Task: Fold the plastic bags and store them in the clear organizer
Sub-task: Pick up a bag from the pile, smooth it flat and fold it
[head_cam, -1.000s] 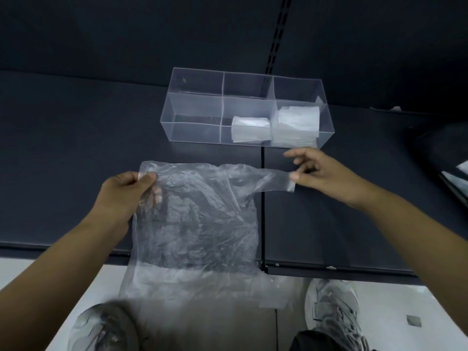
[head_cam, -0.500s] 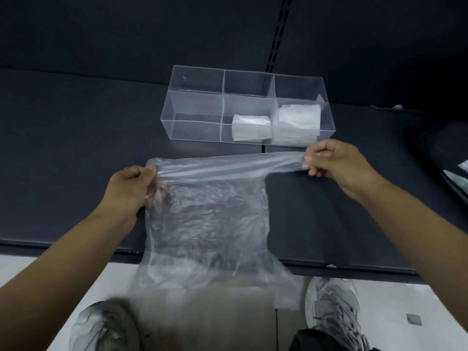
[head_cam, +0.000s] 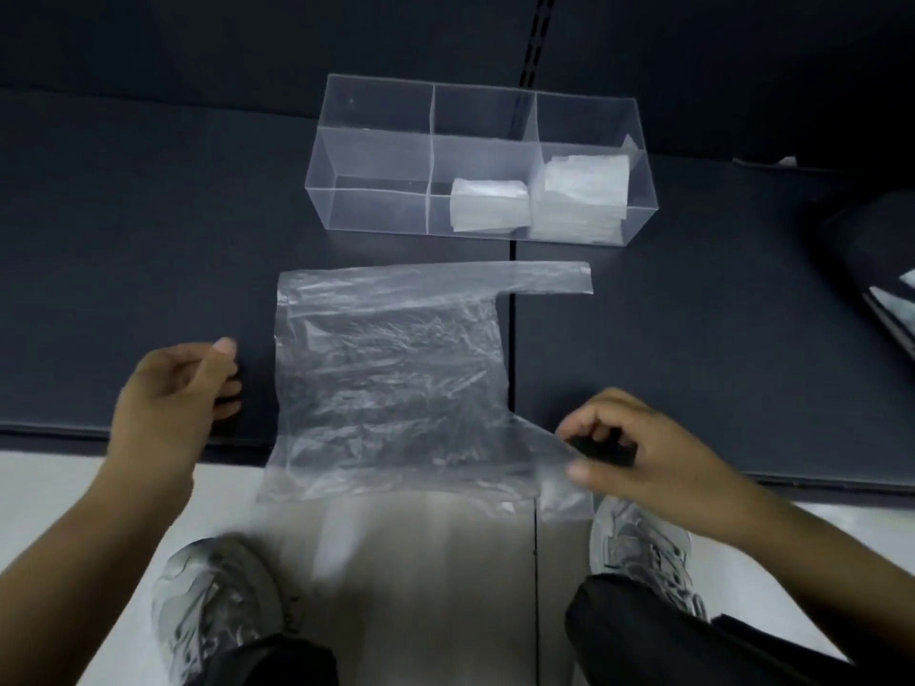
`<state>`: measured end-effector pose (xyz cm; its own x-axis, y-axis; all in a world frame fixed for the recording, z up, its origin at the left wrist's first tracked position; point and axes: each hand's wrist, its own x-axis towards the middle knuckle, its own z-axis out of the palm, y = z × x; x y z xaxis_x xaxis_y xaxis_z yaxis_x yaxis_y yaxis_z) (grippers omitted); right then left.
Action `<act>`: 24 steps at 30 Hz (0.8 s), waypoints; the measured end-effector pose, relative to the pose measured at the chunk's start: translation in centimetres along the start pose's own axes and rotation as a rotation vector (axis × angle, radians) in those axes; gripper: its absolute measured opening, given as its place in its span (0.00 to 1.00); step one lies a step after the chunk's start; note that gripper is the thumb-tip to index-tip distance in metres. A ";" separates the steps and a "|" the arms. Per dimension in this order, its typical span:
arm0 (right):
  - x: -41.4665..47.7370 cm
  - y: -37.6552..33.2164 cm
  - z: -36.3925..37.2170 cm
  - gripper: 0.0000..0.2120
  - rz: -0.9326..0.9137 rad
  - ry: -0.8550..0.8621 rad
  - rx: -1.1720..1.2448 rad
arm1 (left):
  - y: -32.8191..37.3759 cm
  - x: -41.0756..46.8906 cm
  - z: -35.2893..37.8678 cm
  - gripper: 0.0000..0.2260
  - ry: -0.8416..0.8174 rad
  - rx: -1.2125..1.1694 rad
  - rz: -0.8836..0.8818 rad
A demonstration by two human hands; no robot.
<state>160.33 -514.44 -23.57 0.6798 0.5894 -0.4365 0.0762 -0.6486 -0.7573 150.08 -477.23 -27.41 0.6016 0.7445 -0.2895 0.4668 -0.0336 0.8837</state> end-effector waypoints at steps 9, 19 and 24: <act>-0.9 0.1 1.4 0.13 0.011 0.034 0.272 | -3.5 -8.0 -2.5 0.24 -0.295 0.133 -0.273; -0.1 1.0 -2.6 0.13 -0.047 -0.093 0.380 | -2.5 -5.6 -1.5 0.14 -0.274 -0.181 -0.377; -0.2 1.6 -4.8 0.01 -0.110 -0.300 0.412 | -2.0 -5.1 -1.1 0.12 -0.287 -0.156 -0.320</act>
<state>163.85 -517.95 -22.38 0.4403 0.7948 -0.4175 -0.1988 -0.3672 -0.9087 145.32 -480.22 -27.26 0.6087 0.4850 -0.6279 0.5684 0.2855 0.7716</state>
